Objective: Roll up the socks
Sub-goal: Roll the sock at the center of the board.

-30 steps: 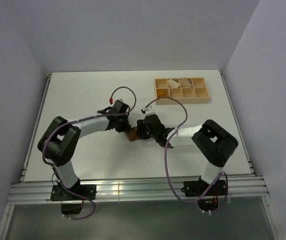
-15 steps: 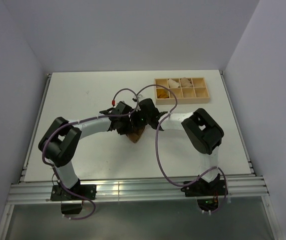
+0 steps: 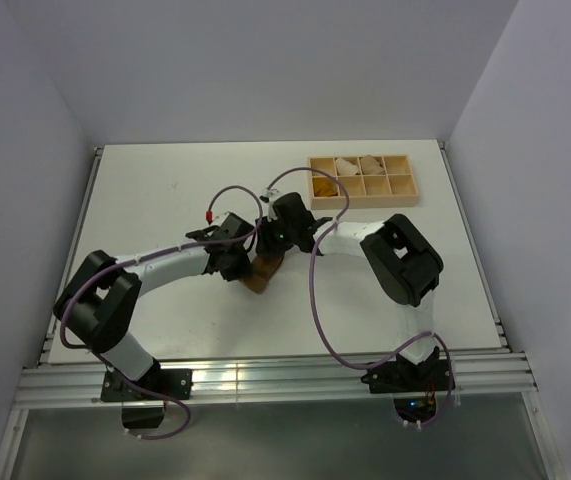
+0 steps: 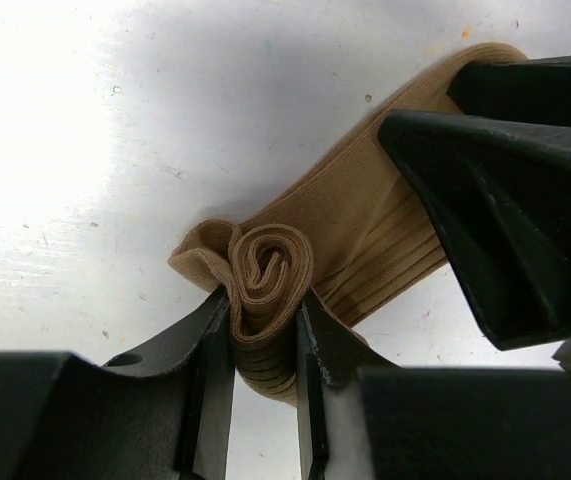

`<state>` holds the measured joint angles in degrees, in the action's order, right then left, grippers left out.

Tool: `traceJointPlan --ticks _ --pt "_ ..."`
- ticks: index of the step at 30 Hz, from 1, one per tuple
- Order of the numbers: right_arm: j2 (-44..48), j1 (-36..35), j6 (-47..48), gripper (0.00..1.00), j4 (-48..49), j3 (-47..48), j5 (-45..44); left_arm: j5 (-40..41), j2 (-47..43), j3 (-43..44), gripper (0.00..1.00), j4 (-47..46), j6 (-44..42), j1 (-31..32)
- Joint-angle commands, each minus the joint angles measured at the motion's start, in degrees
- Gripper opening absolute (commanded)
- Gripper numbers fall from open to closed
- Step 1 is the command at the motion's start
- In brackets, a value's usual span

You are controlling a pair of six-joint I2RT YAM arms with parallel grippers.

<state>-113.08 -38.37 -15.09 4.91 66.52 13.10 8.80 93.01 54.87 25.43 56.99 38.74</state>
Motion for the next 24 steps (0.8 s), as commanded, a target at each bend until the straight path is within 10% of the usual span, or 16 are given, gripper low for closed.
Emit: traceJointPlan --ticks 1,13,24 --pt "-1.88 0.84 1.21 0.51 -4.46 1.24 -2.91 -1.94 -2.48 -3.10 0.00 1.13 -0.04 0.90" --pt "-2.67 0.84 1.38 0.52 -7.01 2.82 -3.96 -3.79 -8.73 -7.41 0.00 -5.75 -4.43 2.39" --pt "-3.29 0.84 1.56 0.52 -7.63 3.97 -4.84 -3.45 5.32 -1.53 0.00 2.68 -7.16 6.34"
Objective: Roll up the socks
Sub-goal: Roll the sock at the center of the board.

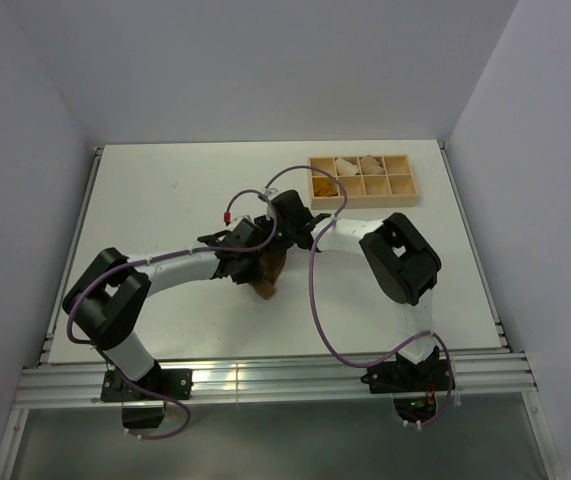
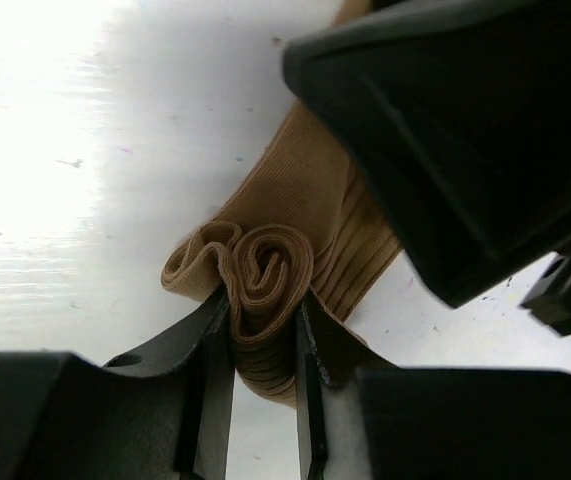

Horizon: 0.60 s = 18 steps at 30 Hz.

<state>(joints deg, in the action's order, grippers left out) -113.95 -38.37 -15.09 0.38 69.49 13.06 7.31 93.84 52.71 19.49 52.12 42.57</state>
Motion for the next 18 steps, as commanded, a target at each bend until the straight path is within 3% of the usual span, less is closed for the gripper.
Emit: traceJointPlan --ticks 1,11,15,18 --pt "-2.33 0.93 1.47 0.52 -3.11 0.99 -4.80 -1.43 5.38 1.95 0.00 11.25 -1.24 2.87" --pt "-1.98 1.02 0.33 0.53 -4.43 0.91 -5.15 1.90 12.94 6.17 0.00 21.19 -0.08 3.05" --pt "2.23 2.15 -2.39 0.54 -2.06 -2.60 -3.48 7.62 15.58 10.12 0.00 26.56 -1.75 2.79" --pt "7.76 2.60 -4.24 0.55 -0.56 -5.85 -4.01 6.23 16.46 11.27 0.00 25.79 -2.28 2.43"
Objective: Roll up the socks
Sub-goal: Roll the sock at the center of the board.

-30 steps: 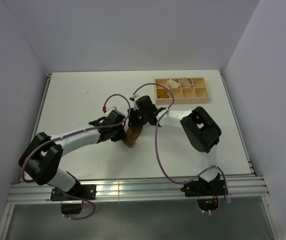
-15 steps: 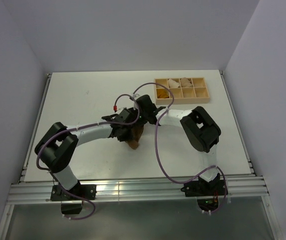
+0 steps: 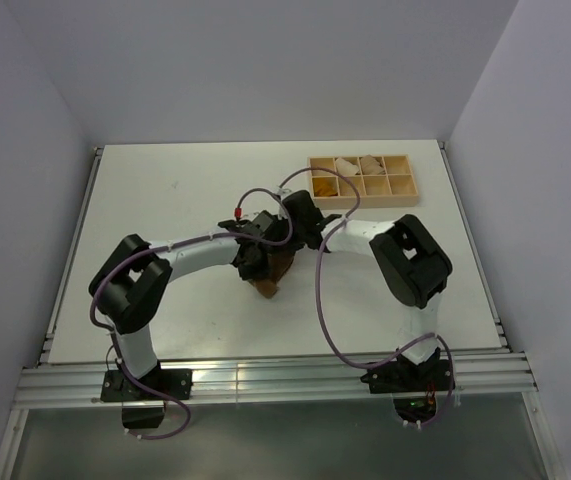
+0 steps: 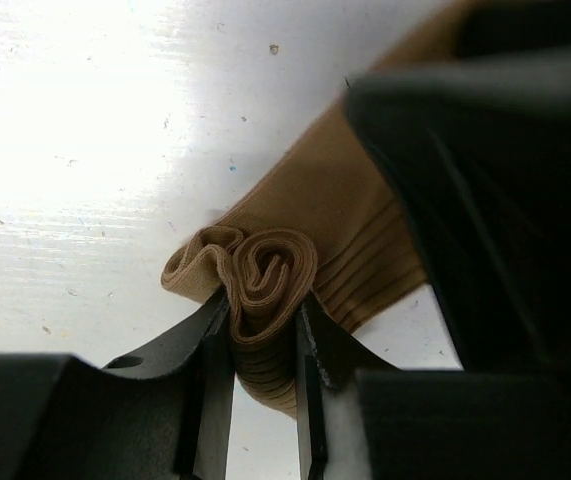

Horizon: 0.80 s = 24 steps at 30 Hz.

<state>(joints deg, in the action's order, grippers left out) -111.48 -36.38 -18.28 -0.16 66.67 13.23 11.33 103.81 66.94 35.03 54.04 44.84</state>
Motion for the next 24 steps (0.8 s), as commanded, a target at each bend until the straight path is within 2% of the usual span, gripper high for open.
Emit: traceJointPlan --ticks 1,9,15,21,24 --pt "6.61 1.13 -2.18 0.56 1.90 -5.04 -4.01 1.51 6.84 -2.60 0.00 10.06 -4.21 -0.01" --pt "19.26 4.65 -5.62 0.57 9.56 -15.95 -3.40 5.01 9.04 0.56 0.00 11.55 -8.94 -0.10" --pt "21.83 4.83 -6.76 0.56 10.88 -19.47 -0.58 4.75 10.53 3.37 0.00 12.70 -11.76 -0.72" --pt "27.36 4.83 -12.03 0.48 17.03 -27.28 1.96 2.92 12.47 5.48 0.01 13.14 -12.47 -1.86" --pt "32.54 4.83 -13.61 0.47 23.51 -33.61 3.55 2.03 12.73 5.75 0.02 12.00 -12.38 -2.30"
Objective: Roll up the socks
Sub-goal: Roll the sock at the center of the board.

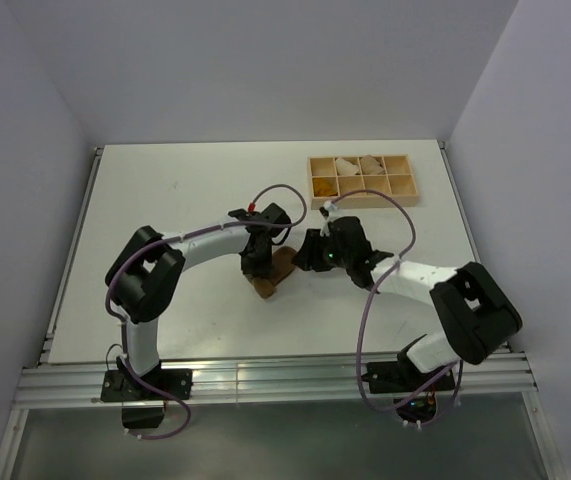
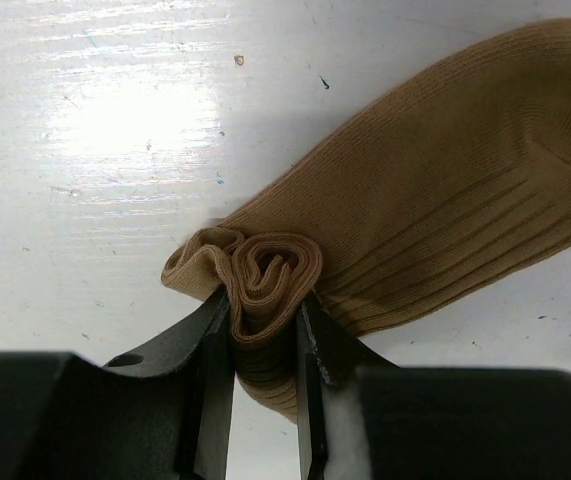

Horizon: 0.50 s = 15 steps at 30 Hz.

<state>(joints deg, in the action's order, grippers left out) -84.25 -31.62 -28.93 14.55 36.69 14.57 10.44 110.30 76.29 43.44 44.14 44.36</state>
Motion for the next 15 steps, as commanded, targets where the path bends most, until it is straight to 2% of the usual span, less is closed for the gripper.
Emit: traceJointPlan --ticks 1,4,7,9,15 --pt "6.45 -0.02 -3.50 0.47 10.75 -7.03 2.65 2.92 6.50 -3.52 0.02 3.41 -2.48 -1.99" --pt "8.92 -0.81 -6.49 0.49 19.45 -12.14 5.38 2.57 7.29 -3.08 0.02 2.88 -2.66 -2.26" --pt "7.70 -4.83 -6.50 0.56 24.63 -12.96 3.46 2.05 7.91 -2.38 0.02 2.44 -2.74 -2.35" --pt "5.60 -7.31 -5.44 0.61 25.96 -11.82 1.97 1.69 7.83 -2.11 0.02 2.26 -2.74 -2.43" --pt "0.41 -14.17 -2.72 0.64 31.41 -10.24 -2.79 0.46 7.38 -1.94 0.01 2.00 -2.57 -2.43"
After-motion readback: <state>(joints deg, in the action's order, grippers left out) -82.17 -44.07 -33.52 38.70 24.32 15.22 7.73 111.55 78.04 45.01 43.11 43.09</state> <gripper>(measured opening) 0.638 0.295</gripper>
